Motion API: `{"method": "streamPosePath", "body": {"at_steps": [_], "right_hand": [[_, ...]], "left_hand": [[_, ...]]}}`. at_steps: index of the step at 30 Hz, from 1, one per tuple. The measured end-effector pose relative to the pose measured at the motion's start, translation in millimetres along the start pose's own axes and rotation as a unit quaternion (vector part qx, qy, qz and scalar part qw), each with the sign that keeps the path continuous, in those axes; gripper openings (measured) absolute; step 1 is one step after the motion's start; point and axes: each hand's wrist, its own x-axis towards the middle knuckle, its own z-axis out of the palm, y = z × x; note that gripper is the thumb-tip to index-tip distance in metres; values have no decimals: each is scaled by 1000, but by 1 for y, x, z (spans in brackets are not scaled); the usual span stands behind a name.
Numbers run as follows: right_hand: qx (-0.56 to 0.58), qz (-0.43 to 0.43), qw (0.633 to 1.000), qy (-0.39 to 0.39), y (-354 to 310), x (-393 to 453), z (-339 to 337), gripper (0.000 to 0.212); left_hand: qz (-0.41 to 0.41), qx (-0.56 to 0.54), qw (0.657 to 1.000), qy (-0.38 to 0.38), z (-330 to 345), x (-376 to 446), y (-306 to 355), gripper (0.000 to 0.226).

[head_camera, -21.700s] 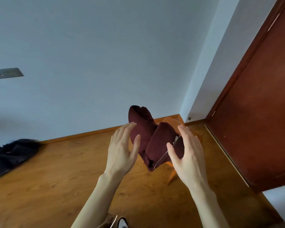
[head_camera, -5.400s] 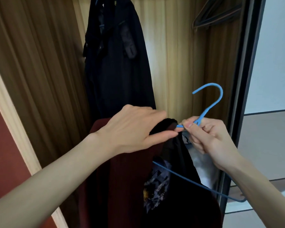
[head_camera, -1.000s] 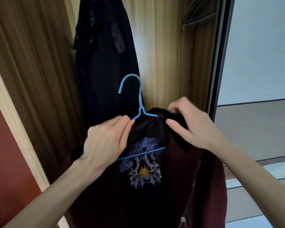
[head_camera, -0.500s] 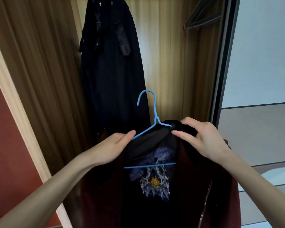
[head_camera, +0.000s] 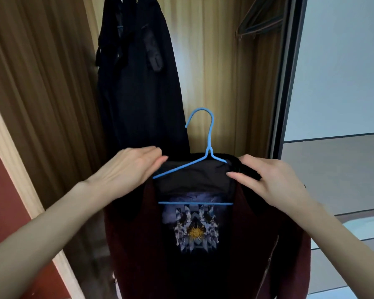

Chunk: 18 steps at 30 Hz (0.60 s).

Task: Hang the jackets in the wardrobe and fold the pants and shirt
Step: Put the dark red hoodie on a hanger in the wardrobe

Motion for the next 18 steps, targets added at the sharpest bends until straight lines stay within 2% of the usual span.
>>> {"method": "streamPosePath", "body": {"at_steps": [3, 5, 7, 11, 15, 17, 18], "right_hand": [[-66, -50, 996, 30, 0, -2, 11, 43], [-39, -12, 998, 49, -2, -7, 17, 37], [15, 43, 996, 78, -1, -13, 20, 33], [117, 103, 984, 87, 0, -23, 10, 25], [177, 135, 972, 70, -4, -20, -5, 16], [202, 151, 965, 64, -4, -17, -9, 17], [209, 159, 963, 61, -3, -15, -11, 17]], "left_hand": [[-74, 14, 997, 28, -7, 14, 13, 42], [-164, 62, 983, 64, 2, 16, 45, 37], [-217, 87, 971, 59, 15, 10, 80, 37], [-175, -9, 983, 56, 30, -6, 86, 43], [-132, -111, 975, 139, 32, 6, 58, 33], [-127, -178, 969, 115, 36, 14, 49, 17], [-137, -205, 966, 82, 38, 18, 47, 17]]}}
